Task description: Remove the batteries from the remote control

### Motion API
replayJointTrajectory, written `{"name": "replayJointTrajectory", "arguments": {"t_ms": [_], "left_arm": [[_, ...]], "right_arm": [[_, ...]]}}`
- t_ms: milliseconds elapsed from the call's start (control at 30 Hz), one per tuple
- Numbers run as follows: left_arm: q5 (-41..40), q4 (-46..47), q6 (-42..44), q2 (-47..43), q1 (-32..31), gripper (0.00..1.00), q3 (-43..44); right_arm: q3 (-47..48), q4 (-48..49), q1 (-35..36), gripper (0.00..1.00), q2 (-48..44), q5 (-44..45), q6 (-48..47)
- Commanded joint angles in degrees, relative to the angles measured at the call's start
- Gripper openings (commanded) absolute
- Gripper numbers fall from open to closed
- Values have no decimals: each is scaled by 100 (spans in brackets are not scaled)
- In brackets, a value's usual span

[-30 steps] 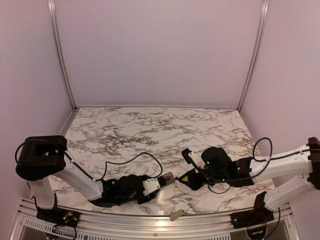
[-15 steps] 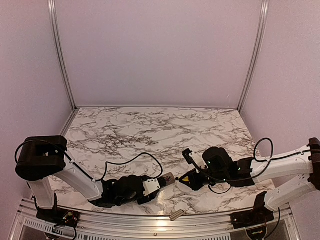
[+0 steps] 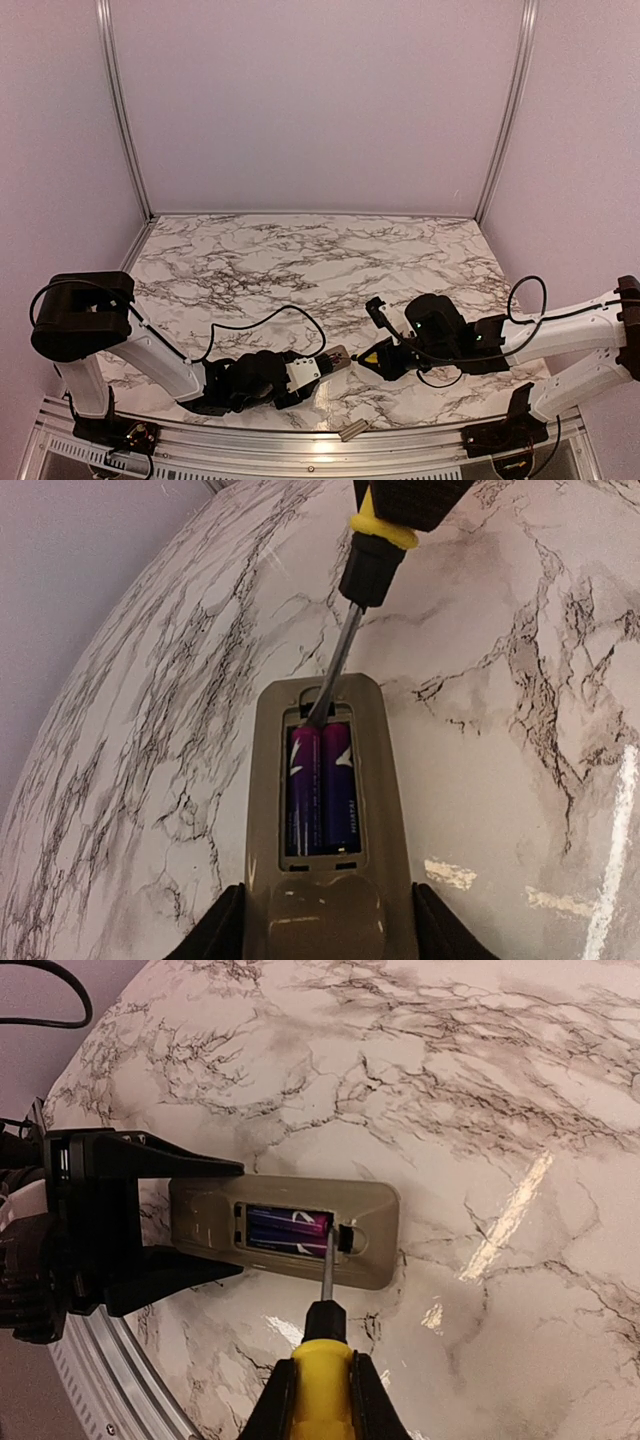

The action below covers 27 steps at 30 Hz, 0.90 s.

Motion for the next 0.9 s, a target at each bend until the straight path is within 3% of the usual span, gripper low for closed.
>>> {"name": "replayJointTrajectory", "arguments": {"t_ms": [0, 867], "left_arm": [[251, 187, 106, 119, -45, 0, 129], [242, 148, 93, 89, -45, 0, 146]], "right_arm": [[381, 1022, 243, 0, -90, -1756, 85], [478, 1037, 239, 0, -327, -1841, 352]]}}
